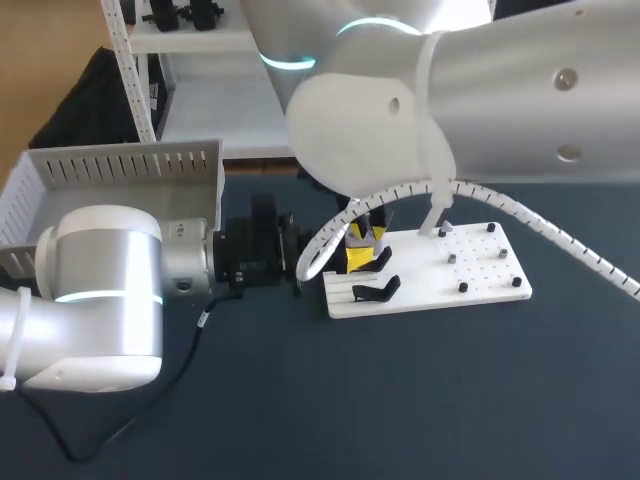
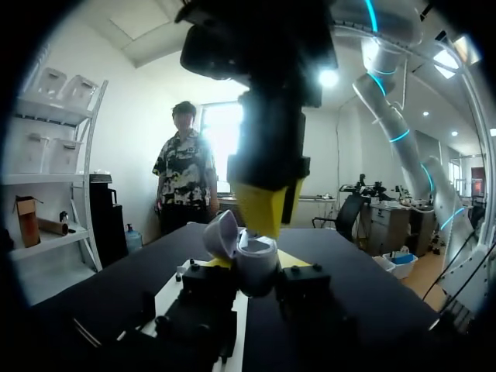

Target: Pick up each earbud case from the left stands, insert the matching earbuds, close the lid, and place the case in the box.

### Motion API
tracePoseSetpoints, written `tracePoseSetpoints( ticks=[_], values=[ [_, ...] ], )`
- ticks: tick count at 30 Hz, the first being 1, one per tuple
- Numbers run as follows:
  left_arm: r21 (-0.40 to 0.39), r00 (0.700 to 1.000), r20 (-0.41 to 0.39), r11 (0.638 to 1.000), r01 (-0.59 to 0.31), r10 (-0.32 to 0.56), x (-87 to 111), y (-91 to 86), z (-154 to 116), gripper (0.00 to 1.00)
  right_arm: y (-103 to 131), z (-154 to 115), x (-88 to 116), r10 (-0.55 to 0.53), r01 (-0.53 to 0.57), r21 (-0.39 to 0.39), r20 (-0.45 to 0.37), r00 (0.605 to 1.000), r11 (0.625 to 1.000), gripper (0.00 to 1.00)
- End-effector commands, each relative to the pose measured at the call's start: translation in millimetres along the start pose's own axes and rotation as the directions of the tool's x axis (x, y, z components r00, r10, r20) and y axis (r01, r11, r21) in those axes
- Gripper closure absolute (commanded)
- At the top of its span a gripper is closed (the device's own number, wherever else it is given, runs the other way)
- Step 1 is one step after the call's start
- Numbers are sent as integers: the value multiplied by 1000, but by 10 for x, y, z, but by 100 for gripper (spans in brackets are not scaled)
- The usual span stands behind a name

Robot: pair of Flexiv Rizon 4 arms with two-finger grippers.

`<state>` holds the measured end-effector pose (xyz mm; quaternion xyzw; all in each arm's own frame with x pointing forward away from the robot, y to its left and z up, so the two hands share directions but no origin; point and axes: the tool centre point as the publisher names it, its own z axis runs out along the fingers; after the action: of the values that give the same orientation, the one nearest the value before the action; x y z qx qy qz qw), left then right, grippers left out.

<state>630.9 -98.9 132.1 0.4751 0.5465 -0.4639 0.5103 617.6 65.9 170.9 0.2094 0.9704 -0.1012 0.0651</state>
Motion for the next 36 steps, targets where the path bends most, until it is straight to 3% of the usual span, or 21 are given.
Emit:
tracePoseSetpoints(
  ticks=[1, 3, 12, 16, 20, 28, 34, 36],
  values=[
    [-5, 1000, 3, 1000, -2, 2, 2, -6, 4, 100, 5, 18, -6, 8, -8, 1, -6, 1000, 1000, 100],
    [-5, 1000, 3, 1000, -2, 2, 2, -6, 4, 100, 5, 14, -7, 10, -10, 2, -6, 1000, 1000, 85],
    [-5, 1000, 3, 1000, -2, 2, 2, -6, 4, 100, 4, -22, -4, 5, -5, -6, -4, 1000, 1000, 67],
    [-5, 1000, 3, 1000, -2, 2, 2, -6, 4, 100, -12, -46, 19, 7, -7, -6, -6, 1000, 1000, 67],
    [-5, 1000, 3, 1000, -2, 2, 2, -6, 4, 100, -129, -206, 84, 3, -3, -55, -5, 1000, 998, 67],
    [-5, 1000, 3, 1000, -2, 2, 2, -6, 4, 100, -419, -436, 132, -57, 66, -222, 46, 997, 973, 62],
    [-5, 1000, 3, 1000, -2, 2, 2, -6, 4, 100, -585, -454, -8, -50, 80, -303, 105, 993, 949, 67],
    [-5, 1000, 3, 1000, -2, 2, 2, -6, 4, 100, -609, -453, -40, -28, 69, -325, 127, 991, 943, 57]
  ],
)
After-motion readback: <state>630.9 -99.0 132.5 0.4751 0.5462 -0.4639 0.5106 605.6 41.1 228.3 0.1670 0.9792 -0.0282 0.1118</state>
